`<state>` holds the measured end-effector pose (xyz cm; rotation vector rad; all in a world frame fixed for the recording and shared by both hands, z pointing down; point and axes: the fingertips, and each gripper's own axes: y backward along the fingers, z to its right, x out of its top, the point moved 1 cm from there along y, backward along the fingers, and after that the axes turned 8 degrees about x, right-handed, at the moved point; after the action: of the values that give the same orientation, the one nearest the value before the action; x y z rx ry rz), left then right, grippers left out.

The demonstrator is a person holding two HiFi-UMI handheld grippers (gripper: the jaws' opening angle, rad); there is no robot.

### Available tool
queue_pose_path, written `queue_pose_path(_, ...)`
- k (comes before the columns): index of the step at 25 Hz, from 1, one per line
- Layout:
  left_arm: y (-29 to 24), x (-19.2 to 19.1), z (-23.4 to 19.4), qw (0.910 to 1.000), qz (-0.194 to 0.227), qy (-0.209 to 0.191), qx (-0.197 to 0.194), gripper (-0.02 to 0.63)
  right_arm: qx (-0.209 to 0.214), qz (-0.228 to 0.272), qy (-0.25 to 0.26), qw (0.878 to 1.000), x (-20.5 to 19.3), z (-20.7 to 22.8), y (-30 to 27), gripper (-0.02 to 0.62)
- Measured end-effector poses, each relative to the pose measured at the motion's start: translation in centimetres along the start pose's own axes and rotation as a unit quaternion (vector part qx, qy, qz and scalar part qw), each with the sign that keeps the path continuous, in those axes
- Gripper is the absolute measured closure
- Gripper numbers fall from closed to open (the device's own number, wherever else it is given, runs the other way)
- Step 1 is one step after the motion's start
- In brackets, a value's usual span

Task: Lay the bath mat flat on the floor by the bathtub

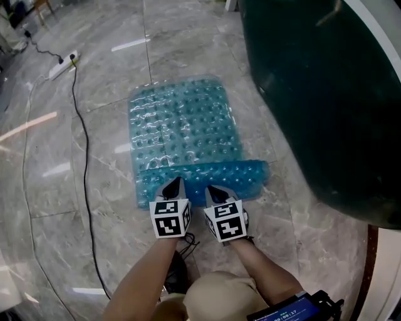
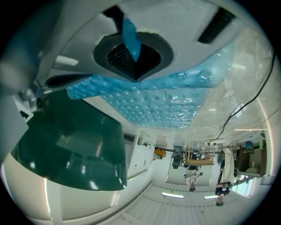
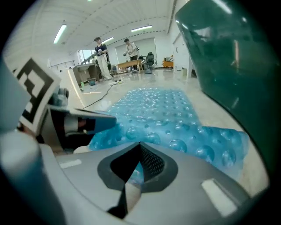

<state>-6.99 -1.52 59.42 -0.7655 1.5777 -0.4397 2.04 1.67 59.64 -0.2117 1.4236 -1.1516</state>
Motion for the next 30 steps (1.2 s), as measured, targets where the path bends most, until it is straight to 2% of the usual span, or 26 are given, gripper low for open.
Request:
queue_pose_path(2, 0.7, -1.1, 0.3, 0.9999, 0.008, -0.006, 0.002, 0.600, 0.005, 0.026, 0.012, 1.000, 1.1, -0.1, 1.4, 0.588)
queue_pose_path(5, 1.8, -2.2, 0.8, 0.9999, 0.004, 0.010, -0.002, 0.600, -0.017, 0.066, 0.022, 0.997, 5.1, 1.0, 2.3, 0.588)
queue_pose_path(8, 3.0, -3.2, 1.2, 0.9994, -0.004, 0.033, -0.009, 0.600, -0.025, 0.032, 0.004, 0.999, 6.0, 2.2, 0.5, 0.588)
queue_pose_path(13, 4.7, -3.4, 2.0, 0.9971, -0.027, 0.062, -0.036, 0.600, -0.043, -0.029, 0.039, 0.998, 3.3, 2.3, -0.7, 0.589)
queue_pose_path(15, 5.5, -2.7, 2.6, 0.9958, -0.032, 0.066, -0.055, 0.600, -0.042, -0.031, 0.035, 0.998, 2.2, 2.1, -0.3, 0.589)
queue_pose_path(17, 6.4, -1.2, 2.9, 0.9954, -0.019, 0.069, -0.064, 0.600, -0.039, -0.024, 0.027, 0.999, 1.1, 1.9, 0.4, 0.589)
queue_pose_path(21, 6.5, -0.2, 1.2, 0.9949, 0.001, 0.090, -0.046, 0.600, -0.044, -0.001, 0.029, 0.999, -1.4, 0.6, 1.6, 0.589)
queue_pose_path(26, 4.2, -1.7, -1.3, 0.9963, -0.015, 0.084, -0.010, 0.600, -0.027, 0.011, 0.025, 0.999, -3.4, -1.3, 2.1, 0.589)
queue_pose_path(28, 3.7, -2.4, -1.4, 0.9962, -0.025, 0.083, 0.005, 0.600, -0.030, 0.011, 0.023, 0.999, -3.9, -1.6, 2.6, 0.589)
queue_pose_path(30, 4.0, -4.1, -1.3, 0.9972, -0.033, 0.066, 0.008, 0.600, -0.040, 0.007, 0.018, 0.999, -5.2, -2.3, 2.9, 0.589)
